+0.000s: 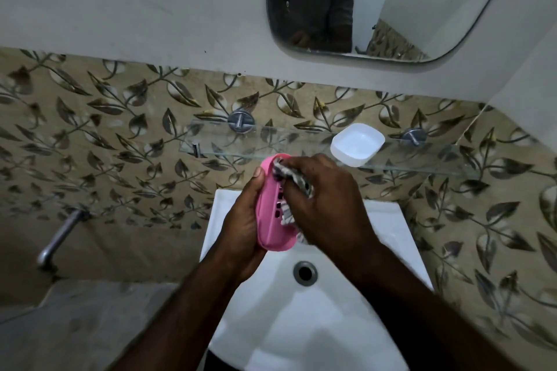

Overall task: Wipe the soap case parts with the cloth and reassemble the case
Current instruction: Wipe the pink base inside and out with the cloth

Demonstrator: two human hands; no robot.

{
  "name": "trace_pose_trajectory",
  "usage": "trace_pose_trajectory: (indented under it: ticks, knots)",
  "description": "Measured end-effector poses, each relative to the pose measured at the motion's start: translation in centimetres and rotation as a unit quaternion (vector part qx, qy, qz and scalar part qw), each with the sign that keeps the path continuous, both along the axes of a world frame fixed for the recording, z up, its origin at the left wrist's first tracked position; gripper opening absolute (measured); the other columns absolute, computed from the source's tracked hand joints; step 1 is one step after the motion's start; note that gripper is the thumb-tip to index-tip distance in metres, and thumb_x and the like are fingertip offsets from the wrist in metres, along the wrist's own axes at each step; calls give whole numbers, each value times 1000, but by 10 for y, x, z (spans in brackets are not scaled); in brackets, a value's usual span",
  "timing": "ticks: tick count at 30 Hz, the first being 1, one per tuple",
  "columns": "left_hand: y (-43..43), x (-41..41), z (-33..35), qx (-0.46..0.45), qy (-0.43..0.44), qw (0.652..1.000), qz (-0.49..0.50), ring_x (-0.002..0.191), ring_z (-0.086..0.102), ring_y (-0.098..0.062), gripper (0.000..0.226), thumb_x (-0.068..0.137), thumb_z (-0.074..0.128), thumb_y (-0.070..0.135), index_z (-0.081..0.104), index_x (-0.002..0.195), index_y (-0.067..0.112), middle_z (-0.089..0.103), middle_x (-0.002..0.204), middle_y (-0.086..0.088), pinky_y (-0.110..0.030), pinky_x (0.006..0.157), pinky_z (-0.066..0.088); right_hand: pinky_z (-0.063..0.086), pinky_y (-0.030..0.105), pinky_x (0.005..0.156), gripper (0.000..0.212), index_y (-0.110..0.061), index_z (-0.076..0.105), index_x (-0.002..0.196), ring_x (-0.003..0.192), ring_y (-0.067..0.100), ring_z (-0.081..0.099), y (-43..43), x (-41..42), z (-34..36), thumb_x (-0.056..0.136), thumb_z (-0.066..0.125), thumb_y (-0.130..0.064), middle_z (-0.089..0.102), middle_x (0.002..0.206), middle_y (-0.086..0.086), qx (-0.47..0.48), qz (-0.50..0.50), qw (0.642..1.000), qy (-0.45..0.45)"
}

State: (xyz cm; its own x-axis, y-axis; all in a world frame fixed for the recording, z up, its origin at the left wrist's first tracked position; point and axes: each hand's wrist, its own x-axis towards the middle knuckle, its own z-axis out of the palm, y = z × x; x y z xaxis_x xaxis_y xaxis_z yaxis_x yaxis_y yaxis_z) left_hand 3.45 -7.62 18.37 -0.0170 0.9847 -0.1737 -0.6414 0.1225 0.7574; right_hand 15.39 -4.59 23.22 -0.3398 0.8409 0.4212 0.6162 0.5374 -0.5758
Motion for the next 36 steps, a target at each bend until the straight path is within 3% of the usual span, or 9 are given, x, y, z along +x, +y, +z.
trace_pose_trajectory:
  ticks: [2, 6, 9, 13, 17, 19, 27, 32, 36]
  knots:
    - [0, 2, -1, 2, 5, 1000, 7, 103, 69, -25, 43, 98, 38, 42, 62, 122, 18, 71, 114, -11, -40, 83, 54, 53, 31, 81, 34, -28, 66, 119, 92, 12, 62, 5, -1, 5, 86, 61, -23, 65, 104, -4, 7, -15, 1000, -8]
    - [-3, -3, -3, -7, -12, 1000, 4, 96, 71, -26, 49, 91, 43, 46, 62, 121, 12, 73, 108, -14, -36, 72, 58, 51, 28, 83, 36, -32, 65, 121, 94, 10, 63, -16, 2, -4, 86, 62, -26, 67, 108, -6, -22, 58, 997, -51]
    - [-3, -2, -3, 4, 7, 1000, 6, 96, 71, -23, 46, 91, 43, 46, 63, 120, 16, 73, 108, -11, -37, 76, 57, 51, 25, 82, 33, -32, 67, 118, 94, 8, 62, -10, 5, -2, 87, 63, -24, 67, 107, -6, -21, 52, 998, -24]
    - [0, 4, 3, 7, 6, 1000, 13, 100, 69, -25, 42, 95, 41, 42, 63, 121, 17, 72, 110, -11, -39, 81, 54, 44, 10, 74, 33, -28, 67, 119, 89, 6, 61, 3, -1, 10, 88, 62, -20, 64, 102, -6, -1, 3, 1000, 8]
    - [5, -6, 12, -17, -41, 999, 12, 105, 65, -33, 65, 86, 47, 52, 59, 125, 2, 66, 116, -24, -45, 91, 54, 50, 26, 83, 37, -29, 67, 118, 93, 11, 62, -23, -4, -3, 83, 62, -21, 66, 103, -4, -26, 93, 995, -5]
    - [7, -10, 12, -28, -42, 999, 16, 110, 61, -37, 70, 83, 48, 57, 60, 123, 1, 62, 122, -29, -46, 95, 49, 51, 27, 82, 38, -30, 66, 119, 95, 11, 62, -35, -2, -10, 81, 61, -23, 65, 102, -5, -34, 125, 991, -30]
    - [13, 1, 9, -16, -87, 996, 3, 97, 69, -32, 60, 89, 46, 50, 65, 114, -1, 70, 109, -23, -43, 89, 54, 51, 28, 81, 31, -32, 70, 113, 91, 6, 61, -5, 4, 2, 84, 65, -22, 65, 98, -10, -13, 72, 997, -9]
    - [17, -8, 6, -28, -67, 997, 13, 101, 65, -34, 65, 83, 48, 57, 70, 111, 2, 66, 115, -26, -43, 93, 50, 52, 30, 74, 37, -32, 66, 113, 91, 10, 60, -26, 13, -12, 79, 63, -20, 60, 99, -8, -34, 174, 981, -78]
    - [18, -6, 3, -45, -74, 996, 21, 110, 58, -38, 65, 83, 47, 58, 69, 113, 4, 63, 122, -26, -50, 101, 42, 51, 32, 63, 37, -36, 67, 105, 86, 12, 59, -13, 27, -14, 71, 61, -21, 58, 95, -12, 20, 140, 977, -157]
